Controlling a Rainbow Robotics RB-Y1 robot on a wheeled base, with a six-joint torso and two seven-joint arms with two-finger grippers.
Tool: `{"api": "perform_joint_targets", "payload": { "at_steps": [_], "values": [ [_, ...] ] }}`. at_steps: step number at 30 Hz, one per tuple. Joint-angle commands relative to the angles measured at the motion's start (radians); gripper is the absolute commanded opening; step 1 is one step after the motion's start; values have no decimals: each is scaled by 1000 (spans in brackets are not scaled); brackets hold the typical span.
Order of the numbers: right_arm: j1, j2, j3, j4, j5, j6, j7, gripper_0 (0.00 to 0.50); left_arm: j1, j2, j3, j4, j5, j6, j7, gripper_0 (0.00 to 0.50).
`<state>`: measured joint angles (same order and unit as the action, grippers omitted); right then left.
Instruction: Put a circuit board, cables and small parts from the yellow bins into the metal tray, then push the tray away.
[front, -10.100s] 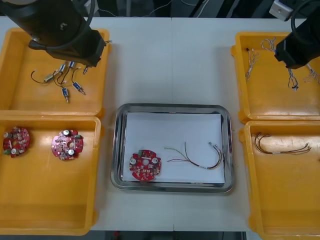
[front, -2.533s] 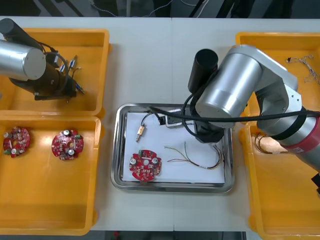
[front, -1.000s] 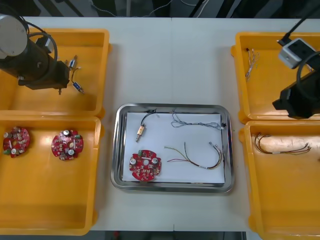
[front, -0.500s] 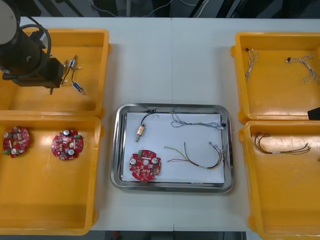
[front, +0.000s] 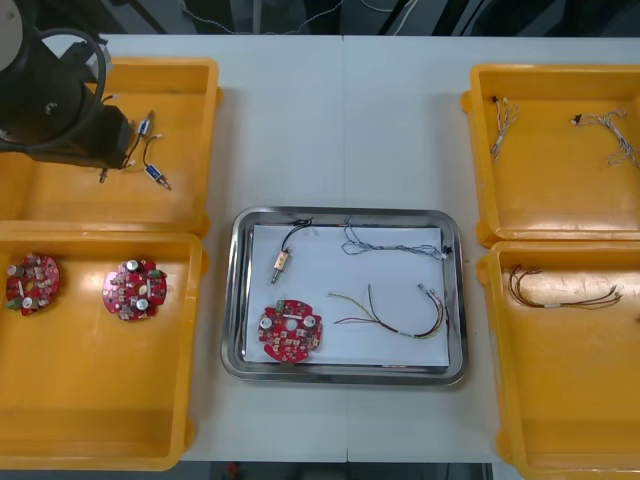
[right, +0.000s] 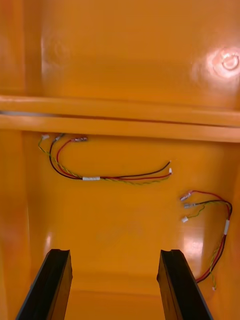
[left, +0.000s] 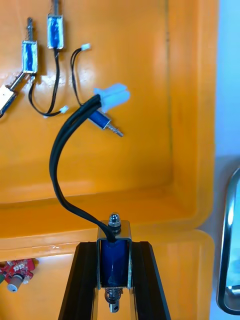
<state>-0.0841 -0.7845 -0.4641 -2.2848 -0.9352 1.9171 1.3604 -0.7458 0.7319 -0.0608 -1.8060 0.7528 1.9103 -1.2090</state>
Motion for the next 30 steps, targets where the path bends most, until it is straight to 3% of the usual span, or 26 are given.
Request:
{"api": "perform_joint_targets", "payload": {
  "at_steps": [1,17,30],
  "values": [
    [61,-41,-34,-33,0,3,-35,500,-50,-22,24,-85,10,10,126,0],
    [72,-39,-7,-24,21,3,-66,500,-99,-186,-157,-153,-79,10,253,0],
    [72,-39,1,-10,-10,3,-95,500,-152,-264,-372,-154,-75,10,434,0]
  ]
}}
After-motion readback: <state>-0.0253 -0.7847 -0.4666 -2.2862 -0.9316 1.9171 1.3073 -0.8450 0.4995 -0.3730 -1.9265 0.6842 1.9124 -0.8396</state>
